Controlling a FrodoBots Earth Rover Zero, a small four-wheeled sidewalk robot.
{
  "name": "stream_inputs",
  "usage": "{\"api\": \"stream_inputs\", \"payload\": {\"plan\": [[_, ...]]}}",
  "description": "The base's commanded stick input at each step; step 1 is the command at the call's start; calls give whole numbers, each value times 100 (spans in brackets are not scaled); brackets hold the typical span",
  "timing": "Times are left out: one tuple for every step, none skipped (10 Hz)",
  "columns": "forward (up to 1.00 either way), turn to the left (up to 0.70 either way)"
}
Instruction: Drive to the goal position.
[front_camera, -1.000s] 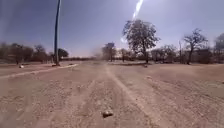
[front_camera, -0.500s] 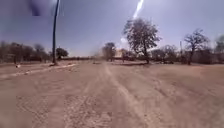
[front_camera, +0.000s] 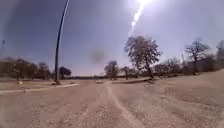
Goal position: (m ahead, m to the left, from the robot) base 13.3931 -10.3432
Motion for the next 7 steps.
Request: {"api": "stream_inputs", "payload": {"plan": [[100,0],[100,0],[100,0],[100,0],[100,0],[100,0],[100,0]]}}
